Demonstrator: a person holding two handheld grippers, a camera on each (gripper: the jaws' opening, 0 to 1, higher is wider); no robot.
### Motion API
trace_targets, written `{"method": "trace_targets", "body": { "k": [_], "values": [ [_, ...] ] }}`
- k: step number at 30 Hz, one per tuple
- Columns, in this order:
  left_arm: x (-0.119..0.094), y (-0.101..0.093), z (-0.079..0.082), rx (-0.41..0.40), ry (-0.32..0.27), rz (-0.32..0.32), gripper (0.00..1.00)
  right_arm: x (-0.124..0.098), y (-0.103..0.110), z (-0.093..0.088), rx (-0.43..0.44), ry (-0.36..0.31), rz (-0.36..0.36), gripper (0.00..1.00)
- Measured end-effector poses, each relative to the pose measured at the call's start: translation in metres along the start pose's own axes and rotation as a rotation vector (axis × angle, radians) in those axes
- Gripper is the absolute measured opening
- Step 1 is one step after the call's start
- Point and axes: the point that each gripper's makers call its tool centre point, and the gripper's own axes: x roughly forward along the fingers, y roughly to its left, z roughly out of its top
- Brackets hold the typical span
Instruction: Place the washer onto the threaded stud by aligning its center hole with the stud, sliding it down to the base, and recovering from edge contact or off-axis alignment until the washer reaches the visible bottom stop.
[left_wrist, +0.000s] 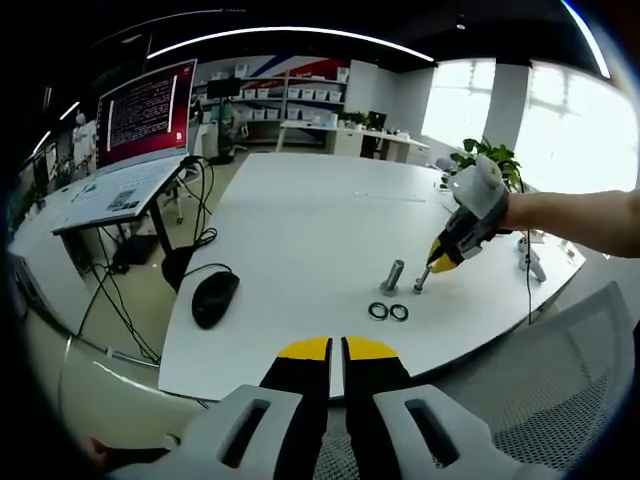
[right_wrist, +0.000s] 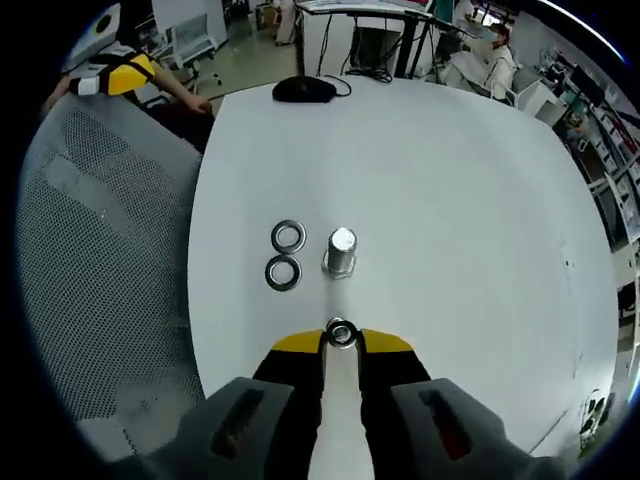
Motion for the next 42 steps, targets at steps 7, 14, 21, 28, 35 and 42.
{"method": "trace_targets", "body": {
  "k": [7, 14, 21, 28, 35, 42],
  "values": [
    [0.0, 0.0, 0.002, -0.002, -0.009, -0.001, 0.01, 0.007, 0.001, -0.002, -0.014, 0.023, 0.003, 0.14],
    [0.0, 0.0, 0.001, 0.0, -0.004, 0.0, 0.01, 0.015, 0.001, -0.006, -0.022, 0.04, 0.001, 0.14],
    [0.0, 0.0, 0.001, 0.002, -0.001, -0.002, 0.01, 0.023, 0.002, -0.009, -0.012, 0.051, 0.004, 0.14],
    [0.0, -0.001, 0.0, 0.006, 0.004, -0.005, 0.01, 0.036, 0.004, -0.014, -0.016, 0.073, 0.007, 0.14],
    [0.001, 0.0, 0.0, 0.006, 0.008, -0.004, 0.01, 0.046, 0.005, -0.019, -0.009, 0.091, 0.011, 0.14],
    [0.002, 0.0, -0.001, 0.014, 0.018, -0.006, 0.01, 0.045, 0.006, -0.017, 0.016, 0.064, 0.024, 0.22]
  ]
}}
